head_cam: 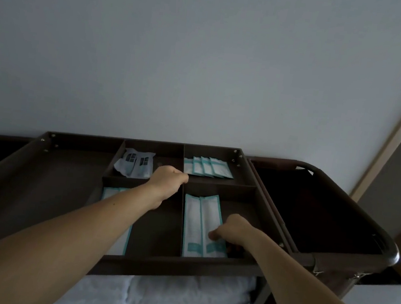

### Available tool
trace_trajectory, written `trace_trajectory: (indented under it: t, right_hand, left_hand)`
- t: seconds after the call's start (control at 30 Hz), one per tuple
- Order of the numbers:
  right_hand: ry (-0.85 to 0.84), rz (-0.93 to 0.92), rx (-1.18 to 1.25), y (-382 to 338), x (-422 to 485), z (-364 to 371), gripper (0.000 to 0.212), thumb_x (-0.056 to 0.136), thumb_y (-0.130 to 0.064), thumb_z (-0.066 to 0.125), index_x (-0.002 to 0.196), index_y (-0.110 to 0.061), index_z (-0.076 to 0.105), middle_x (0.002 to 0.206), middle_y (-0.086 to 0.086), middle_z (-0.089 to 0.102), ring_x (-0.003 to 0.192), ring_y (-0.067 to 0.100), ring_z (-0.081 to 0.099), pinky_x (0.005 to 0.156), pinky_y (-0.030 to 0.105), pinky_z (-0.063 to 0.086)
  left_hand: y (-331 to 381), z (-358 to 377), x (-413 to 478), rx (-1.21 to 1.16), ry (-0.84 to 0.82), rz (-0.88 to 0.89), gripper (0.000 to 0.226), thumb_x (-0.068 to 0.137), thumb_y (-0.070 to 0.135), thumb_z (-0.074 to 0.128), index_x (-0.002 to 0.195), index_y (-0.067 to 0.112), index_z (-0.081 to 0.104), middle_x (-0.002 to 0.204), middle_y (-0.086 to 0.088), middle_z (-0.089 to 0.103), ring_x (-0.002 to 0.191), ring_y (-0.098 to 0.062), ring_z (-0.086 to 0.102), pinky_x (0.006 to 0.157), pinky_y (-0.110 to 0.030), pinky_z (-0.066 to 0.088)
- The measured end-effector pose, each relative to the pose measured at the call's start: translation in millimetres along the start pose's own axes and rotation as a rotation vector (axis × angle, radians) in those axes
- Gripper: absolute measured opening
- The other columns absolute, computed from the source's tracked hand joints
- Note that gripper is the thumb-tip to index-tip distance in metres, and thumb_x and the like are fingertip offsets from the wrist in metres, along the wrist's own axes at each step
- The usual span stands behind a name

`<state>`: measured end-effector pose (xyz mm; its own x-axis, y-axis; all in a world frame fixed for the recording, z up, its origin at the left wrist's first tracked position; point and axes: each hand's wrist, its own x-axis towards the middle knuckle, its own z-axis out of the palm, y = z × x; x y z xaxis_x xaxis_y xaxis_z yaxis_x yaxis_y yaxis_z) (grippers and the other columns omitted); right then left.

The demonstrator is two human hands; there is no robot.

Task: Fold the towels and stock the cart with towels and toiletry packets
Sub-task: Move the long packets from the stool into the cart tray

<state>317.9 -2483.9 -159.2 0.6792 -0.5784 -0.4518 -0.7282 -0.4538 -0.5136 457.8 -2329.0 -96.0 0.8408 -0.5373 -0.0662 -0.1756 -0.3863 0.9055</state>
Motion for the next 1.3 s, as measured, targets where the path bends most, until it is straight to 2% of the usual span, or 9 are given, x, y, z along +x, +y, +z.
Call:
trace_trajectory:
  t: [0.27, 0.5, 0.6, 0.7, 0.83, 0.97, 1.1, 1.2, 1.3]
  right_hand:
    - [0.046, 0.007, -0.314, -5.7, -10.3, -10.1, 0.068, 0.051, -0.081, 0.074, 0.074, -0.024, 0.047, 0.079, -0.004, 0.057, 0.071, 0.014, 0.056, 0.056, 0.028, 0.038]
    - [0.140, -0.067, -0.254, -11.5, -16.1, -17.7, 0.061, 0.063, -0.074, 0.076, 0.081, -0.021, 0.052, 0.075, -0.007, 0.054, 0.067, 0.011, 0.054, 0.052, 0.025, 0.034]
    - [0.313, -0.228, -0.326, -42.5, -25.7, -19.9, 0.066, 0.076, -0.075, 0.062, 0.108, -0.017, 0.063, 0.102, 0.003, 0.063, 0.094, 0.023, 0.061, 0.072, 0.032, 0.047]
    - [0.313, -0.415, -0.324, -86.0, -43.3, -8.5, 0.063, 0.084, -0.074, 0.052, 0.114, -0.019, 0.064, 0.127, 0.010, 0.057, 0.122, 0.032, 0.050, 0.100, 0.046, 0.045]
    - [0.229, -0.551, -0.361, -146.7, -71.6, 35.6, 0.068, 0.088, -0.071, 0.051, 0.133, -0.019, 0.054, 0.137, 0.009, 0.049, 0.130, 0.032, 0.044, 0.108, 0.049, 0.039]
    - [0.152, -0.670, -0.417, -219.8, -104.8, 102.7, 0.069, 0.087, -0.072, 0.050, 0.129, -0.018, 0.058, 0.133, 0.009, 0.055, 0.127, 0.032, 0.049, 0.105, 0.049, 0.042]
    - [0.151, -0.806, -0.444, -302.3, -151.1, 184.9, 0.067, 0.087, -0.073, 0.049, 0.127, -0.020, 0.059, 0.130, 0.006, 0.057, 0.122, 0.031, 0.051, 0.104, 0.048, 0.044]
    - [0.068, -0.921, -0.424, -362.6, -190.4, 250.9, 0.062, 0.089, -0.069, 0.051, 0.125, -0.019, 0.059, 0.127, 0.005, 0.060, 0.111, 0.025, 0.055, 0.099, 0.047, 0.047]
    - [-0.002, -0.999, -0.422, -414.7, -227.4, 310.6, 0.065, 0.092, -0.066, 0.051, 0.135, -0.018, 0.054, 0.136, 0.005, 0.056, 0.123, 0.026, 0.052, 0.105, 0.051, 0.044]
  left_hand:
    - [1.8, -3.0, -9.6, 0.012, 0.054, 0.006, 0.008, 0.087, 0.021, 0.060, 0.083, 0.013, 0.062, 0.078, -0.010, 0.053, 0.072, -0.020, 0.051, 0.054, -0.028, 0.033]
    - [-6.6, -23.9, -32.4, 0.091, 0.105, 0.031, 0.006, 0.086, 0.023, 0.062, 0.084, 0.019, 0.058, 0.084, -0.006, 0.051, 0.074, -0.017, 0.050, 0.062, -0.029, 0.037]
    - [-14.2, -47.2, -44.8, 0.173, 0.191, 0.030, 0.015, 0.085, 0.024, 0.065, 0.074, 0.018, 0.056, 0.075, 0.000, 0.056, 0.067, -0.012, 0.051, 0.060, -0.024, 0.035]
    - [-22.7, -78.5, -61.2, 0.204, 0.269, 0.026, 0.016, 0.085, 0.025, 0.066, 0.072, 0.021, 0.059, 0.073, 0.006, 0.059, 0.064, -0.005, 0.053, 0.060, -0.023, 0.040]
    - [-49.2, -141.7, -92.2, 0.183, 0.354, -0.024, 0.018, 0.085, 0.032, 0.067, 0.099, 0.020, 0.067, 0.098, 0.003, 0.065, 0.090, -0.013, 0.060, 0.079, -0.030, 0.045]
    - [-99.2, -231.6, -140.4, 0.166, 0.447, -0.106, 0.036, 0.089, 0.036, 0.064, 0.121, 0.019, 0.062, 0.112, 0.000, 0.063, 0.104, -0.021, 0.059, 0.090, -0.035, 0.049]
    - [-163.8, -337.2, -204.7, 0.224, 0.490, -0.170, 0.023, 0.092, 0.035, 0.059, 0.105, 0.017, 0.064, 0.102, -0.004, 0.062, 0.096, -0.023, 0.060, 0.092, -0.048, 0.052]
    - [-209.1, -413.7, -258.5, 0.340, 0.555, -0.262, 0.042, 0.093, 0.038, 0.057, 0.126, 0.013, 0.061, 0.125, -0.007, 0.061, 0.116, -0.030, 0.057, 0.097, -0.049, 0.050]
    - [-250.2, -477.8, -305.3, 0.420, 0.612, -0.341, 0.037, 0.092, 0.039, 0.057, 0.117, 0.012, 0.065, 0.117, -0.011, 0.063, 0.109, -0.035, 0.060, 0.089, -0.050, 0.054]
